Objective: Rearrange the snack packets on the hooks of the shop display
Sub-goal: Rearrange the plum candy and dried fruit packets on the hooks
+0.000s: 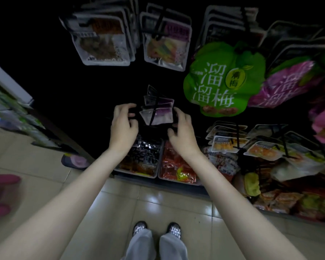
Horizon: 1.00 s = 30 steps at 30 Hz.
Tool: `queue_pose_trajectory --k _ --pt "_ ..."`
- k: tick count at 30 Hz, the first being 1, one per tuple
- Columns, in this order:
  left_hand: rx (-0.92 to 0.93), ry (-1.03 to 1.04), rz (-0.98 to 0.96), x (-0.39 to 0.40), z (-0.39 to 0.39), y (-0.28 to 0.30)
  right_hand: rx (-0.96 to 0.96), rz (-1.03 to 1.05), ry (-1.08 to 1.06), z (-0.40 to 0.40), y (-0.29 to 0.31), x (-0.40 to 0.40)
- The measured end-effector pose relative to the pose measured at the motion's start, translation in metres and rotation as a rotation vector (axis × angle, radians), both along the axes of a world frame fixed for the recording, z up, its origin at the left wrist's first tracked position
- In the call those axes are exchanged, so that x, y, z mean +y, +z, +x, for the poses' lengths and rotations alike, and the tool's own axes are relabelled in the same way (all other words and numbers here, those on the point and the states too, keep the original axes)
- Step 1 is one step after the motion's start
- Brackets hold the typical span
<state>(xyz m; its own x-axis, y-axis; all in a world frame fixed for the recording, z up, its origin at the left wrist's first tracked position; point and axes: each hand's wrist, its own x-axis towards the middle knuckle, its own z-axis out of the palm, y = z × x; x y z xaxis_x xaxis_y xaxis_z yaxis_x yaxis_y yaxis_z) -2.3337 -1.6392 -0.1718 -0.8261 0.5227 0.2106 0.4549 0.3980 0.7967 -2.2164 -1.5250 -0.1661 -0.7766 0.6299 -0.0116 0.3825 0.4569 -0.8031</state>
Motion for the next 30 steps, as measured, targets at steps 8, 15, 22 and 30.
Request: queue_pose_trajectory --k 8,15,22,30 --pt "0.331 -0.151 0.317 0.042 0.027 0.112 0.391 0.380 -0.153 0.059 0.135 0.028" --pt "0.278 -0.031 0.274 0.056 0.030 0.159 0.233 0.386 -0.152 0.078 0.202 0.059" --pt "0.251 -0.120 0.270 0.051 0.054 0.171 0.365 0.462 -0.228 0.073 0.250 0.076" --pt "0.251 -0.291 0.410 0.095 0.054 0.245 0.611 0.381 -0.444 0.042 0.305 0.104"
